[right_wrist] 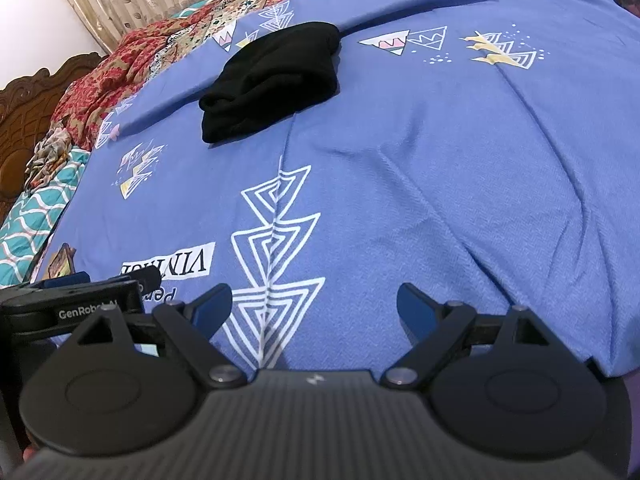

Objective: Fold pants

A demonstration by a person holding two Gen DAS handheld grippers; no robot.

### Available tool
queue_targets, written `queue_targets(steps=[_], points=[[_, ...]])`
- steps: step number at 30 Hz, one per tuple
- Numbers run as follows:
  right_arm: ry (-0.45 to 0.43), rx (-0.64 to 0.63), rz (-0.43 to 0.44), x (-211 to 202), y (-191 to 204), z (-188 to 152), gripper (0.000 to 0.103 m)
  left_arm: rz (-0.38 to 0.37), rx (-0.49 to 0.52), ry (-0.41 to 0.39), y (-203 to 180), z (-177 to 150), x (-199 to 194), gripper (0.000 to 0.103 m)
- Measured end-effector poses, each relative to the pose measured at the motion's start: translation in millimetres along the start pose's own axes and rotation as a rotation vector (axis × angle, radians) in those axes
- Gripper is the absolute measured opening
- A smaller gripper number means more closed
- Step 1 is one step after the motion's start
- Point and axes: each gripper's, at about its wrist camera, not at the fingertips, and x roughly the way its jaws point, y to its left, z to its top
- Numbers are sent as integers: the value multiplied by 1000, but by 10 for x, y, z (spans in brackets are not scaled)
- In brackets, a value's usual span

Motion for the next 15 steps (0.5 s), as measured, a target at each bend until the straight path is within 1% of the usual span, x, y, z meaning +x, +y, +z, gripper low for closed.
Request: queue_targets(steps=[10,15], points=[[0,-1,1,-6,-8,5,91,43,8,-25,27,18,-8,103],[-1,0,-1,-3,6,2,91,46,10,-21,40,21,12,103]])
